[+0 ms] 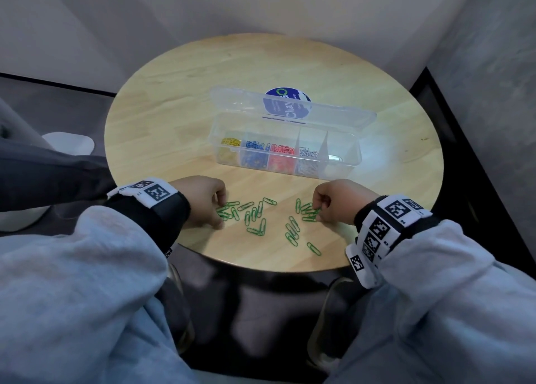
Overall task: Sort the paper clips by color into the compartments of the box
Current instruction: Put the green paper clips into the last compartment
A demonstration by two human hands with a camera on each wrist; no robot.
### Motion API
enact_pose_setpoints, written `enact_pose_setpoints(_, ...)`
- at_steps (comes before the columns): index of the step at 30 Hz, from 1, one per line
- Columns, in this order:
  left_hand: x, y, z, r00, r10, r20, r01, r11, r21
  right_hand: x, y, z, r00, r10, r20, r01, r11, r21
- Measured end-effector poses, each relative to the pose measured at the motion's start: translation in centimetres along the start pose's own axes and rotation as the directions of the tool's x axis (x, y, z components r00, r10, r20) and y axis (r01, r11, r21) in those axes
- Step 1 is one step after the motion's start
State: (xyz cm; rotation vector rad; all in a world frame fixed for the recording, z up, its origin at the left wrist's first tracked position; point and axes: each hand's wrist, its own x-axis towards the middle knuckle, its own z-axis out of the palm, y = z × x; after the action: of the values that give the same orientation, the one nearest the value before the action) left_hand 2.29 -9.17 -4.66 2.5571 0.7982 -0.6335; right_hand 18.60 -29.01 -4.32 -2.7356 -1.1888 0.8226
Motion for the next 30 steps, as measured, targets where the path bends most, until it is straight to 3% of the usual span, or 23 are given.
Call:
enact_pose_setpoints(7,0.2,1.1,0.1,0.998,0.037,-0.044,-0.033,0.996,0.087,0.0,-0.1,0.0,1.000,-0.010,-0.003,0.010,1.000,-0.007)
enact_pose_setpoints(15,0.1,1.5,0.1,0.999,0.047,-0.012,-0.045,0.989,0.138,-0.1,-0.6,-0.2,0.999,0.018,0.031,-0.016,0.998,-0.055)
enact_pose_setpoints(24,-0.4,2.3,0.1,0.999,0.036,0.026,-0.040,0.985,0.169,0.4,-0.9,0.2,0.991,0.066,0.120,-0.032,0.965,-0.262)
enact_pose_setpoints(30,-0.3,2.5,0.0,0.998,0.046,0.049,-0.055,0.982,0.183,0.0,-1.0,-0.4,0.992,0.002,0.129,0.023,0.980,-0.199)
